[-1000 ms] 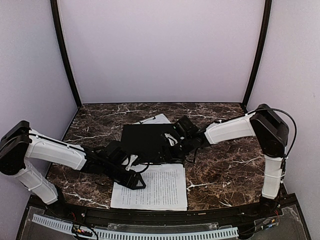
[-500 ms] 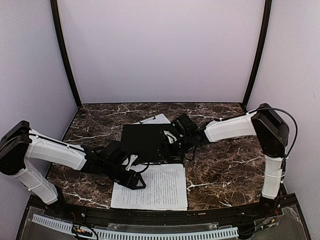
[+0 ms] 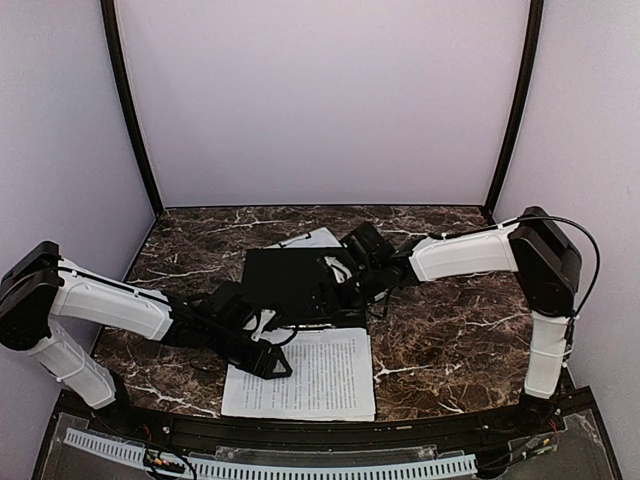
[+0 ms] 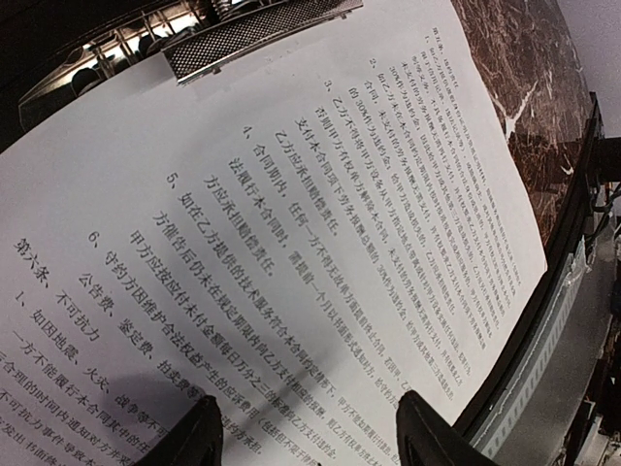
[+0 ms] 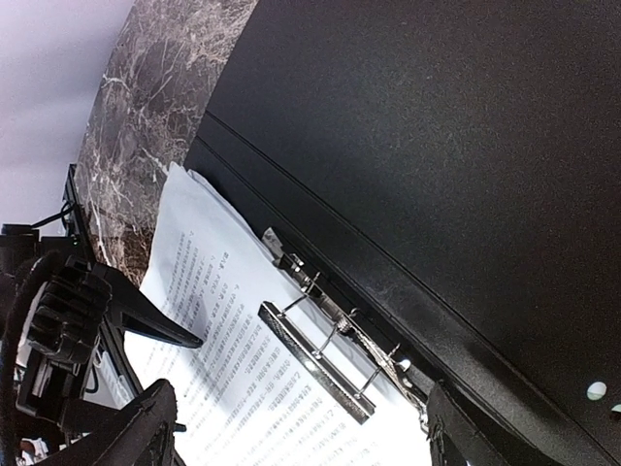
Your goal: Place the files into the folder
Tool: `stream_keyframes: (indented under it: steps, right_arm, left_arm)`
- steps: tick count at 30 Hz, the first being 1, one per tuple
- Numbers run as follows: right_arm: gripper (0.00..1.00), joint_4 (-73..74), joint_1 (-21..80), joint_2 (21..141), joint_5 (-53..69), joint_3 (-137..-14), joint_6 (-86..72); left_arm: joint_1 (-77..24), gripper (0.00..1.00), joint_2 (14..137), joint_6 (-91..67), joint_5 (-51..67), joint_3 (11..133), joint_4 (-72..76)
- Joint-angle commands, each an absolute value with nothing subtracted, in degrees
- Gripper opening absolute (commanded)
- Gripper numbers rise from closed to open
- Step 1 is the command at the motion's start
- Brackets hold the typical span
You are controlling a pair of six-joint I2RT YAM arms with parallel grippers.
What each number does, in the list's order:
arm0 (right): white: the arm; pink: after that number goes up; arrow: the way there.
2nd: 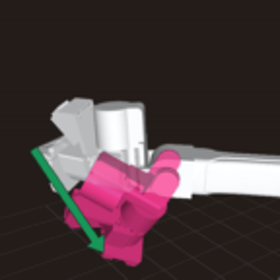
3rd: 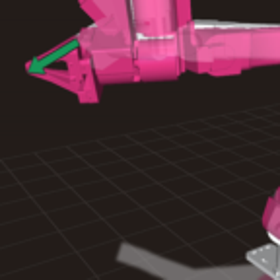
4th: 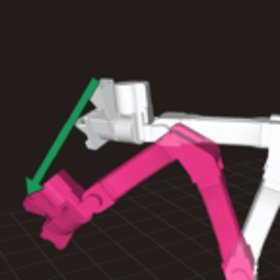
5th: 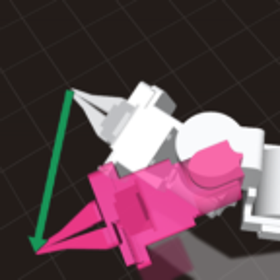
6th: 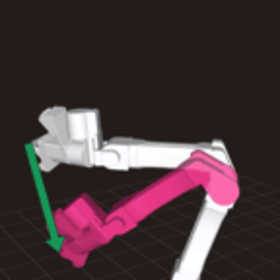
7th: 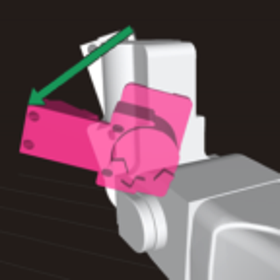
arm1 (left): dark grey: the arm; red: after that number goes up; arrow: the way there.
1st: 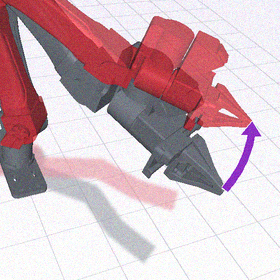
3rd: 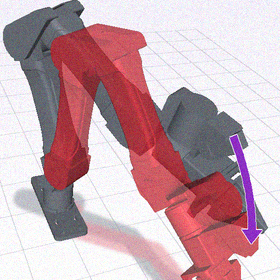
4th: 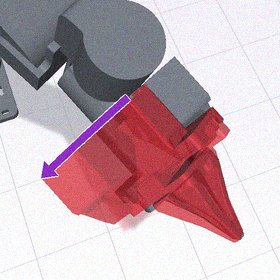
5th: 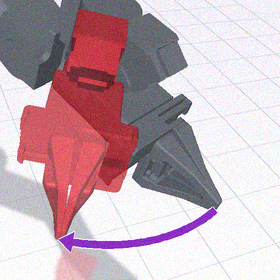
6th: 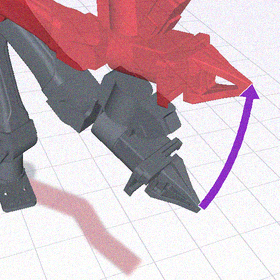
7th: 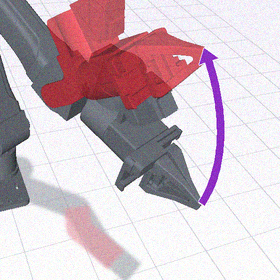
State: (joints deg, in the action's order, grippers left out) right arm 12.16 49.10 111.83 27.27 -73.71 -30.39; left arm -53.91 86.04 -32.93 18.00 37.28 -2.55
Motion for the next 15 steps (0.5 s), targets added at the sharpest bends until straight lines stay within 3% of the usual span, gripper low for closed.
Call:
stream_keyframes:
  steps: [1, 15]
  right_arm:
    - [0.87, 14.4, 49.3, 110.1, 23.7, -74.4, -29.4]
    - [0.88, 17.1, 48.8, 112.5, 23.5, -73.6, -29.2]
  left_arm:
    - [-54.3, 0.61, 86.7, -33.3, 16.5, 35.3, -5.7]
    - [-54.3, 0.62, 86.1, -33.4, 16.2, 35.1, -5.9]
